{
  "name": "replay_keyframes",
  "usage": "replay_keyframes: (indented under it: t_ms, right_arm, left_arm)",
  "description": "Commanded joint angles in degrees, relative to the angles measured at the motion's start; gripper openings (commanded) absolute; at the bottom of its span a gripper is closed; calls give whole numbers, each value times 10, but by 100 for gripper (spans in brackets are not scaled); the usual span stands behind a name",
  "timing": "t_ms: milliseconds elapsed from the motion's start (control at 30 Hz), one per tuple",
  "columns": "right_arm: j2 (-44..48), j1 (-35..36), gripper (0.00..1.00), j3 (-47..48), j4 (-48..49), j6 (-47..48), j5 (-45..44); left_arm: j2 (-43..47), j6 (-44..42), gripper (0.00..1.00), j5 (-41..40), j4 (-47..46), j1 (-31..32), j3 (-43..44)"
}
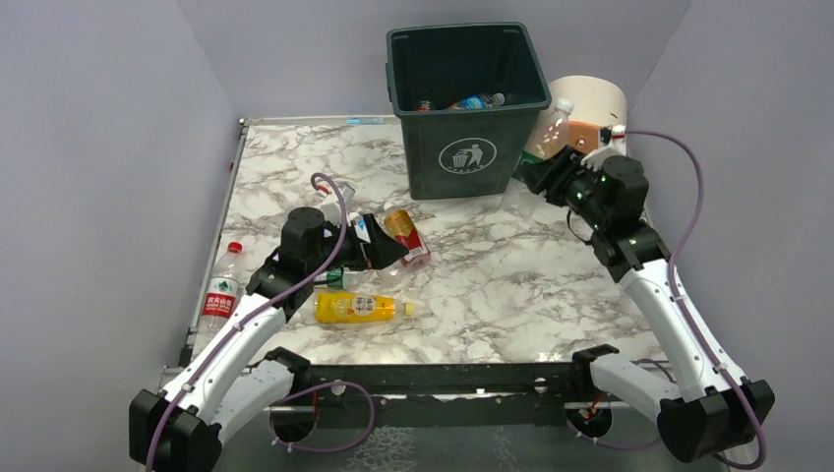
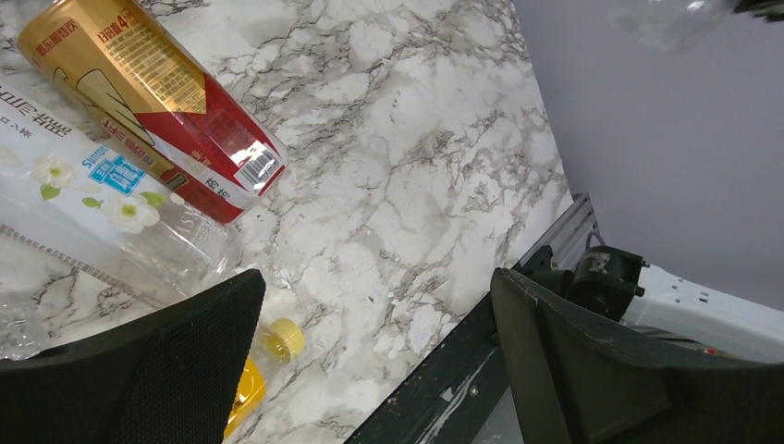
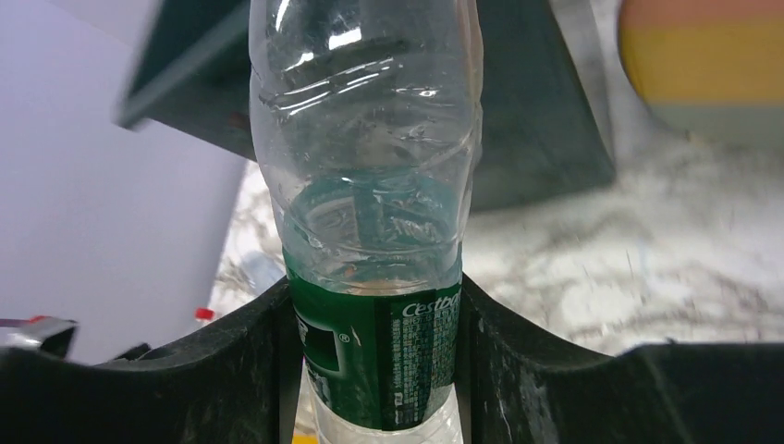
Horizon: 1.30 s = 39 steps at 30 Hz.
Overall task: Put the plastic bottles in the bin
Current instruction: Pick up the plastic bottle at the center of the board, then place the plastic bottle in the trash bin.
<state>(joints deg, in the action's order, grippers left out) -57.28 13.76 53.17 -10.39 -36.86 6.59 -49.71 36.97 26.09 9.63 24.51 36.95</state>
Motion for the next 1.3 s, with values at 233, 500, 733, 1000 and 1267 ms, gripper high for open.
replay_keyframes:
  t_ms: [233, 500, 733, 1000, 1267]
  right_arm:
    - [-90, -1, 55, 211, 52, 60, 10]
    - [-197, -1, 55, 303, 117, 37, -29]
    - [-278, -1, 55, 385, 154, 23, -47]
    - [-355, -1, 55, 442, 180, 8, -70]
    - [-452, -1, 57, 528, 169, 29, -63]
  left_arm:
    - [15, -6, 99, -2, 31, 4, 18]
    - [41, 3, 99, -5, 36, 5, 15]
    - [53, 7, 99, -7, 41, 4, 7]
    - [56, 8, 99, -11, 41, 5, 8]
    - [56, 8, 99, -13, 49, 5, 13]
